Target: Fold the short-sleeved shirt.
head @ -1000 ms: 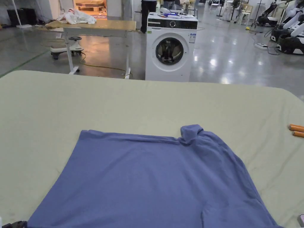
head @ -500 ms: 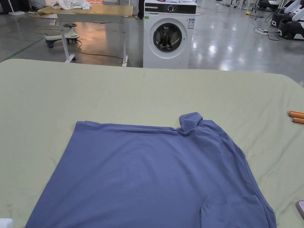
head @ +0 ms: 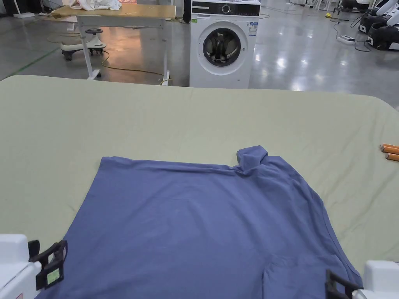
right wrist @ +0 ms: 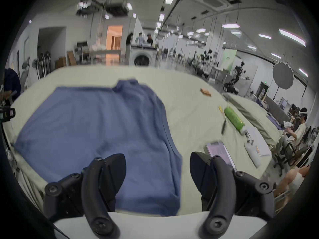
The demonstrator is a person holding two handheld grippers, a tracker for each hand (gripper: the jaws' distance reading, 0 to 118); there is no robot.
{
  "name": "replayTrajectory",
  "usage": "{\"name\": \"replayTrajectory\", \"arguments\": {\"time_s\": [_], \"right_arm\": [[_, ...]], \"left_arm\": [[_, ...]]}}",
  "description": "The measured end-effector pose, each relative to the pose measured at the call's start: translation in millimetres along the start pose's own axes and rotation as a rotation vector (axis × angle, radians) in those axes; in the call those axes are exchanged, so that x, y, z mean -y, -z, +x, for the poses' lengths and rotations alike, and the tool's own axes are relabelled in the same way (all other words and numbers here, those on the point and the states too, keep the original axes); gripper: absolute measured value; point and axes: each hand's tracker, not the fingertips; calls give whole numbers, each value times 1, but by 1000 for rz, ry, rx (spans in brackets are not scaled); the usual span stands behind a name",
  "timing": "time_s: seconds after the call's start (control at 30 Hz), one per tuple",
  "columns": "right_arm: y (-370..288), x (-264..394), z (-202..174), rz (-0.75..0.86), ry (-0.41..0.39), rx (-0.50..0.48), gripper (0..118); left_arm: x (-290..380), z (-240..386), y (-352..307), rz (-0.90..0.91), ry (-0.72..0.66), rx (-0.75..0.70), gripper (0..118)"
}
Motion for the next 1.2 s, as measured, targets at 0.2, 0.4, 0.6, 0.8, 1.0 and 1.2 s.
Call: {"name": "replayTrajectory", "arguments": {"time_s": [0.2,0.4,0.6,0.8,1.0,1.2], "right_arm": [[3,-31,-39,214,88,-27,10],[-6,-50,-66,417,109,-55,0],[-13,-62,-77,488,83,-60,0],[-6,-61,-75,444,67,-72,0],[4,-50,-75,382,52,-83,0],[11,-37,-77,326,44,-93,0]], "left_arm": [[-27,37,-2,169,40,19,8],[-43,64,-19,330,91,22,0],[-52,63,-30,346,87,9,0],[-41,33,-31,54,170,0,0],[-11,-21,-26,-282,52,106,0],[31,-40,-15,-447,-34,98,49]]}}
